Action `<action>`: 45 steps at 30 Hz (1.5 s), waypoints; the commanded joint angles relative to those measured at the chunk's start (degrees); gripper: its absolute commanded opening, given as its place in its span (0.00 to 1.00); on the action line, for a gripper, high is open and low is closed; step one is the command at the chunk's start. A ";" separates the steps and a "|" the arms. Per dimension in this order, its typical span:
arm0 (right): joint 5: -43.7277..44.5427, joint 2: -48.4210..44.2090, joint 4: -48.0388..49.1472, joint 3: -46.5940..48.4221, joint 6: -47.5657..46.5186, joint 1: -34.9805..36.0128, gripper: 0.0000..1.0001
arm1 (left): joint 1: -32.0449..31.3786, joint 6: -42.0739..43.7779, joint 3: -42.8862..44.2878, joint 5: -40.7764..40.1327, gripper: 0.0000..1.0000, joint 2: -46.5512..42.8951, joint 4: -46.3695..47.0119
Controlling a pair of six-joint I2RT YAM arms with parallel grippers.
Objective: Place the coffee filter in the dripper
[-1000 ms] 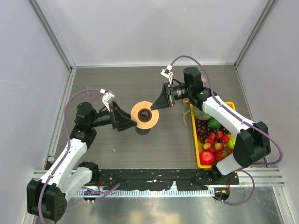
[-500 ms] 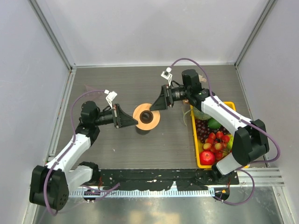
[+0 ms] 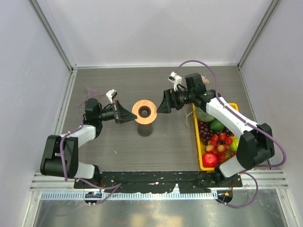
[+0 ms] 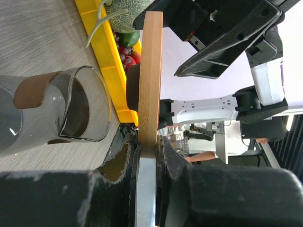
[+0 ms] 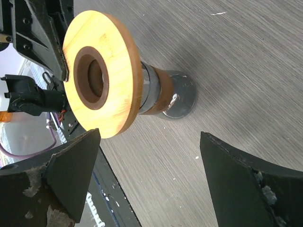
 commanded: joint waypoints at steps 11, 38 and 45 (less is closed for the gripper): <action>0.06 -2.06 0.35 0.53 -1.41 0.04 0.93 | 1.10 5.89 1.25 3.62 0.00 -0.60 -5.62; -1.69 -0.48 -0.26 1.06 -1.94 0.04 0.92 | 4.17 10.28 3.10 4.15 0.43 6.00 -10.19; -2.04 -1.09 -0.44 0.80 -2.20 0.04 0.92 | 4.61 12.12 2.13 4.41 0.68 2.31 -12.03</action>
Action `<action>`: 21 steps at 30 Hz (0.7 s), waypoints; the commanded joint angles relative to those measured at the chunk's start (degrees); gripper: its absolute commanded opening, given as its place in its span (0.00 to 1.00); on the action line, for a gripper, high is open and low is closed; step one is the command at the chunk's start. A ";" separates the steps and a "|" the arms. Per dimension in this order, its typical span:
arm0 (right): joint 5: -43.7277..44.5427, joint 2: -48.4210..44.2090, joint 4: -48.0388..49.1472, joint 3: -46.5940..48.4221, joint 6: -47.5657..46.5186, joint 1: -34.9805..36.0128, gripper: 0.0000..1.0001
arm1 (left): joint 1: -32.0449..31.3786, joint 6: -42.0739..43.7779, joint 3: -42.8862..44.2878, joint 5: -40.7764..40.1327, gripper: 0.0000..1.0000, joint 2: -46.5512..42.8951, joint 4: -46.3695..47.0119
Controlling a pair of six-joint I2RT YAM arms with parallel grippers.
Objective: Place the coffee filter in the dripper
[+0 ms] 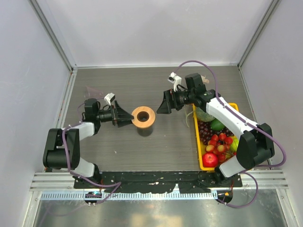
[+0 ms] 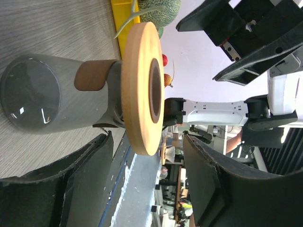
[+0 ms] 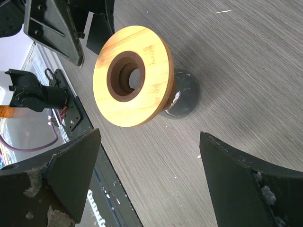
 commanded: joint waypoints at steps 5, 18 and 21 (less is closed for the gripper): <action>-1.35 -2.58 0.24 0.01 -2.01 0.04 0.92 | 3.89 12.15 -0.41 -3.10 0.62 -12.21 -13.20; -1.79 -3.20 0.59 -0.26 -1.48 0.04 0.92 | 4.07 23.43 1.61 -11.37 0.35 -18.13 -26.69; -1.78 -3.46 0.59 -0.35 -1.66 0.04 0.92 | 2.67 23.34 2.48 -11.11 0.35 -16.37 -25.99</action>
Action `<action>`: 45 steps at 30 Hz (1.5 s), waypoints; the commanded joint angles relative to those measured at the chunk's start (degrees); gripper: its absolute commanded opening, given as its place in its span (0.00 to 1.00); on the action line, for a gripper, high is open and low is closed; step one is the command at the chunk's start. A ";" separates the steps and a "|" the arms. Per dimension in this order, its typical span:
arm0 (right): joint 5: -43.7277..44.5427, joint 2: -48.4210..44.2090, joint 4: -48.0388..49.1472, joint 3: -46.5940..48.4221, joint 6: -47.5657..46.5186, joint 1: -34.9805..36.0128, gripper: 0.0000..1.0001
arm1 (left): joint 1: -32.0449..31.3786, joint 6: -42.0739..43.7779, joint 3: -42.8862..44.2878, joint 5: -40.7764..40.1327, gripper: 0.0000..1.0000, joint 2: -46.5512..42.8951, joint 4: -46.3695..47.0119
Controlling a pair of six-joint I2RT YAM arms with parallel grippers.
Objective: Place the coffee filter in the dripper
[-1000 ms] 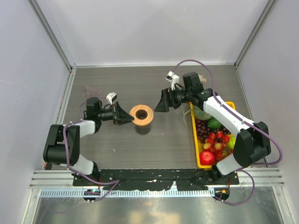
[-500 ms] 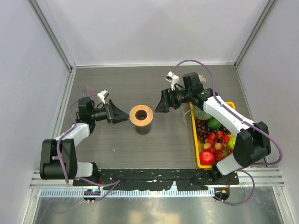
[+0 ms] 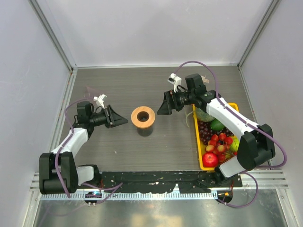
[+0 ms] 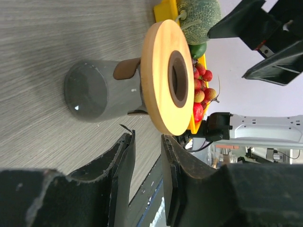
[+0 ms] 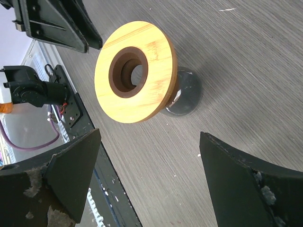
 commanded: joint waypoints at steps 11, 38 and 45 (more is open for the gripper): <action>-1.24 -1.99 0.88 0.46 -0.48 0.04 0.92 | -5.95 -0.80 3.24 0.02 0.31 4.46 4.84; 0.60 -4.54 -1.23 1.87 -2.50 0.04 0.92 | 14.25 43.21 23.35 -22.27 0.86 -5.74 -38.32; 0.52 -4.98 -1.32 1.52 -2.50 0.04 0.93 | 19.18 49.99 30.47 -27.49 0.94 7.42 -34.09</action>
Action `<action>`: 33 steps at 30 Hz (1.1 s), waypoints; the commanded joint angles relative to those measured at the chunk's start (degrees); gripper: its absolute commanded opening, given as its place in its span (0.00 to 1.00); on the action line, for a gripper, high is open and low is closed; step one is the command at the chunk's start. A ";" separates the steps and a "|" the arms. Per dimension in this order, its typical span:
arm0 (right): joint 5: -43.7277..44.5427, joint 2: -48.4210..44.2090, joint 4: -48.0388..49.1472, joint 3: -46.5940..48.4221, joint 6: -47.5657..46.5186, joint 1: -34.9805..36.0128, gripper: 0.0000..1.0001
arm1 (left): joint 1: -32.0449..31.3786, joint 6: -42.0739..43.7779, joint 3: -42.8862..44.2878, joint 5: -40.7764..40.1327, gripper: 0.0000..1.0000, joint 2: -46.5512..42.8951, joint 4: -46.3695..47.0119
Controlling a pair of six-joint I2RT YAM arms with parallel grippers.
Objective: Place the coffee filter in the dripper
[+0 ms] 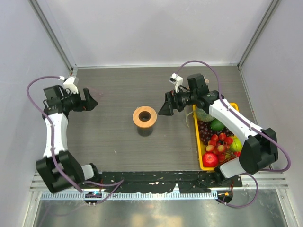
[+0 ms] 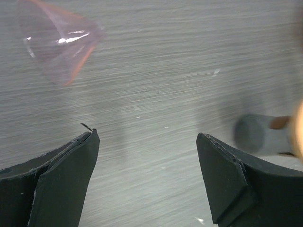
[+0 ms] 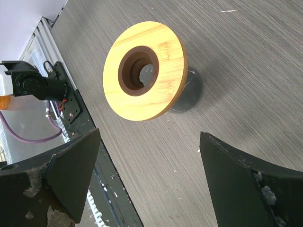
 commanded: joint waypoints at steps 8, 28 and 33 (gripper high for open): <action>0.56 -3.06 -0.14 1.71 -1.87 -0.05 0.93 | 0.91 7.68 7.06 -5.11 0.91 20.11 10.76; 0.30 -1.04 -0.76 2.94 -1.87 -0.14 0.93 | 0.56 -2.95 29.21 -1.33 0.70 41.30 6.98; 0.30 -1.13 -0.85 3.03 -1.78 -0.31 0.93 | 0.21 -6.82 30.00 -1.59 0.66 43.24 5.41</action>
